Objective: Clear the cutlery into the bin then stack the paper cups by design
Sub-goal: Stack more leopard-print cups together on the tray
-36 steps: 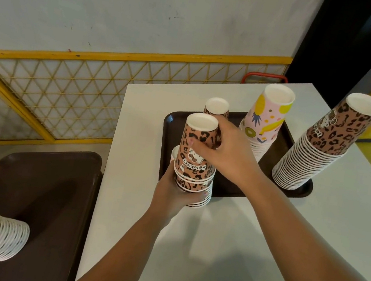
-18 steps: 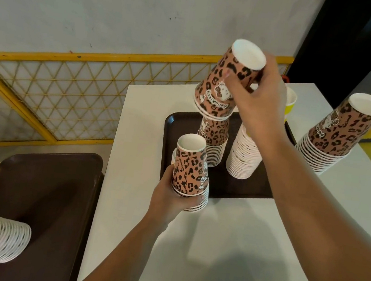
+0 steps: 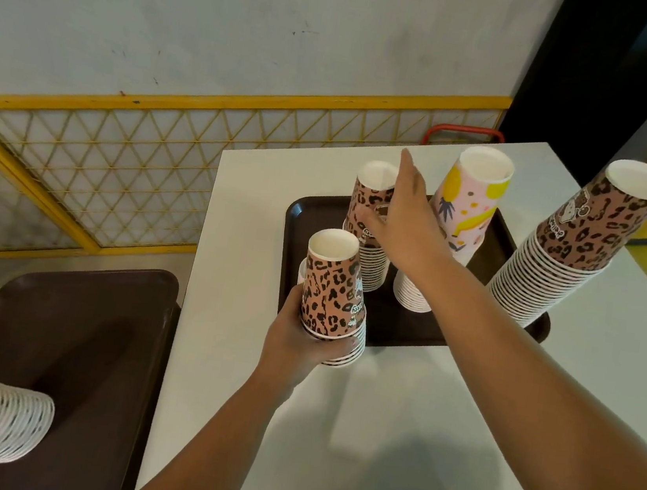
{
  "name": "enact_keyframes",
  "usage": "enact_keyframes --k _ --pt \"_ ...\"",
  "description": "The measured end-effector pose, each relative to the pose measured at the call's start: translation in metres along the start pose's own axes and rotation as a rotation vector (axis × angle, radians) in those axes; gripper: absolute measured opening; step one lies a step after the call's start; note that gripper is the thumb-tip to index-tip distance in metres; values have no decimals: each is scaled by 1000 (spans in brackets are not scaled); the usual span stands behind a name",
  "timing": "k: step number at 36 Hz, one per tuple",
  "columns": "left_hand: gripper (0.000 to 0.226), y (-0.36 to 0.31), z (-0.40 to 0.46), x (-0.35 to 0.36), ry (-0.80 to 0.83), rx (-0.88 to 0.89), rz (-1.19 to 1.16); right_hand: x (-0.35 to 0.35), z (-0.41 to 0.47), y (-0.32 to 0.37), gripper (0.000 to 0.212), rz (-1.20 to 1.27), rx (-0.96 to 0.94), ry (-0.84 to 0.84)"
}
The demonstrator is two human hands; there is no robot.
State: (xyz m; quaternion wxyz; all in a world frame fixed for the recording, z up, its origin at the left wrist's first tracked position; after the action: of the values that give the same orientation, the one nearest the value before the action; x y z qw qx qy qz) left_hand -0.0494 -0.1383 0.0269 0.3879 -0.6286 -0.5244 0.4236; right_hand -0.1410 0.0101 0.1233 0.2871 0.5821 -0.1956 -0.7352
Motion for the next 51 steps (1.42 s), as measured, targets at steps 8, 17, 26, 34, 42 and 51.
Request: enact_keyframes --k 8,17,26,34,42,51 --pt "79 -7 -3 4 -3 -3 -21 -10 -51 10 75 216 -136 6" --pt "94 -7 -3 12 -12 26 38 4 -70 8 67 265 -93 151" --pt "95 -11 -5 11 -8 35 58 -1 -67 7 62 291 -78 104" --pt "95 -9 -4 8 48 -15 72 -6 -64 13 58 335 -90 78" --pt "95 -2 -6 9 34 -38 106 -31 -50 27 55 412 -129 -61" --pt "86 0 -6 9 -1 -41 94 -61 -1 42 64 400 -199 -431"
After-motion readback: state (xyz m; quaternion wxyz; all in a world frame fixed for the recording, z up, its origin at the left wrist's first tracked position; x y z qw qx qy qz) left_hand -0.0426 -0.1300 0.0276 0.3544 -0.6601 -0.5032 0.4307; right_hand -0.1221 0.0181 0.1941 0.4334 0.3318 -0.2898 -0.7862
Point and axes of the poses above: each hand's wrist, its own z-axis towards the middle knuckle, its own x-axis out of the palm, y = z × x, the point moved 2 cm from there along z, towards the middle knuckle, and after that the axes turned 6 degrees about -x, right-handed, at the moved point
